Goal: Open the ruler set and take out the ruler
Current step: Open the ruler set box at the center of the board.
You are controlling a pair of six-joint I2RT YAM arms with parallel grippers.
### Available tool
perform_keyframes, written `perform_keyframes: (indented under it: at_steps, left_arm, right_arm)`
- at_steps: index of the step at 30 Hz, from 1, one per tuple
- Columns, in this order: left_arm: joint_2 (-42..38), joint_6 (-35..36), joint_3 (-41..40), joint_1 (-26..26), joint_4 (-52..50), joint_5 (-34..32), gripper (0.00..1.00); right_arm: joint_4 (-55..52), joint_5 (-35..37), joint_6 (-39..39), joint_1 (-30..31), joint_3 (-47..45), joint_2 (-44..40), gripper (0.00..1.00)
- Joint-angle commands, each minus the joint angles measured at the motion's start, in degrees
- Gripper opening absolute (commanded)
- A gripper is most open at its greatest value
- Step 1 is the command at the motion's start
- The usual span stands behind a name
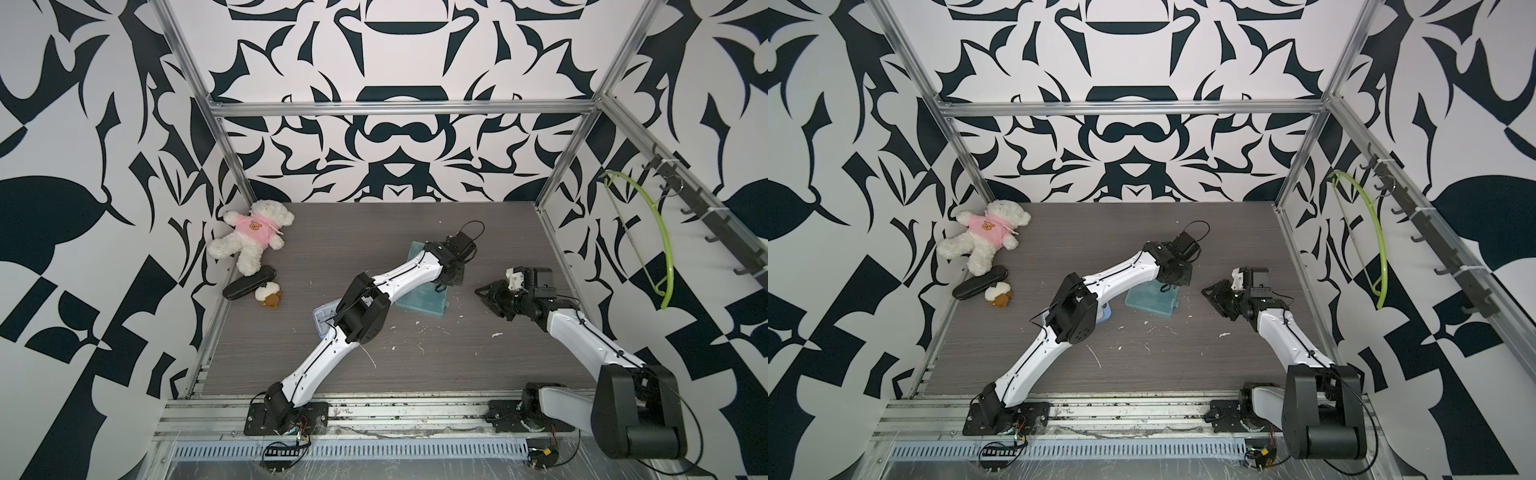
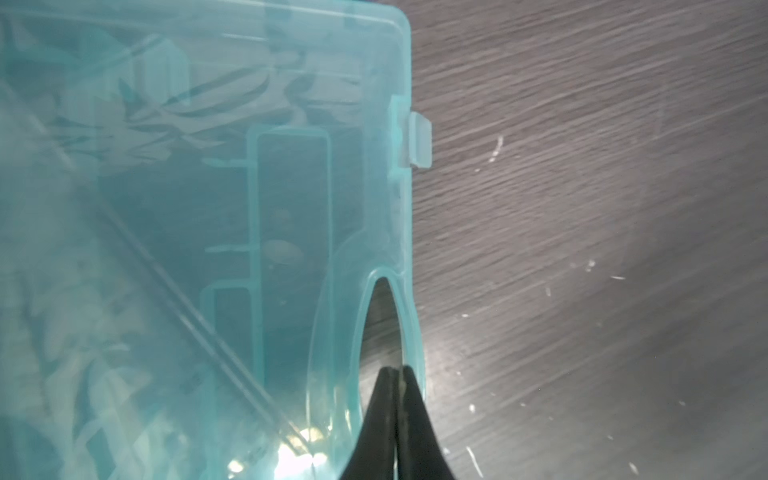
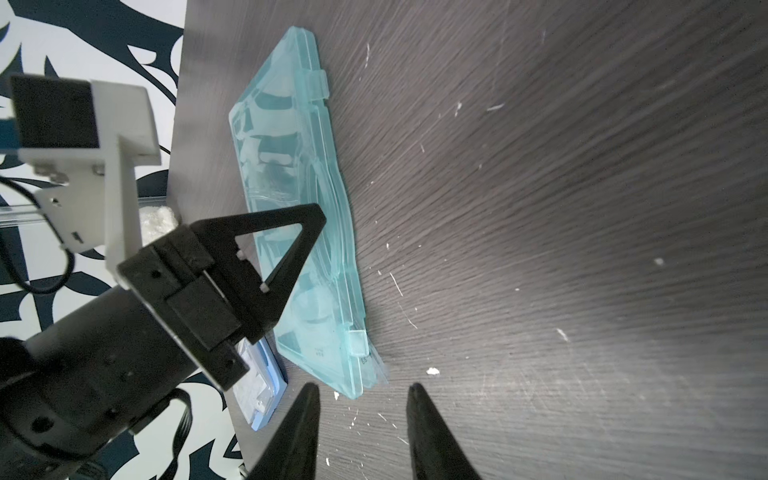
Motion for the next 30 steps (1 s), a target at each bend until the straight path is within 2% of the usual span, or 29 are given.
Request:
perform_keyframes:
  at_steps: [1,6,11,13,20,25,30]
  left_arm:
    - [-3.28,0.22,0.20,-0.56,-0.54,-0.12,0.03]
    - [-4.47,0.31,0.14,-0.65,-0.61,0.11,0.03]
    - [-9.77,0.91,-4.66,-0.41,1.60,-1.98,0.27]
    - [-12.45,1.18,-7.17,0.29,3.18,-2.82,0.32]
    - [-23.20,2.05,-18.37,7.69,8.48,-1.34,0.55]
    - [-30.08,-1.27,-31.69,15.71,16.51,5.17,0.70]
    - [-31.02,-2.84,-39.49,20.04,21.33,10.55,0.75]
  right_arm:
    - [9.06,0.62,3.20,-0.08,-0.91,1.44,0.38]
    - [21.15,0.90,8.04,-0.09,0.49,10.83,0.40]
    - [29.34,0.84,10.16,-0.08,4.44,20.31,0.45]
    - [33.13,0.37,11.70,-0.05,5.71,24.08,0.50]
    - [44.90,-2.25,16.74,0.13,8.97,36.12,0.58]
    - [46.67,-1.39,17.02,1.73,11.28,40.78,0.60]
    - [44.54,-0.52,16.24,3.51,13.76,43.29,0.60]
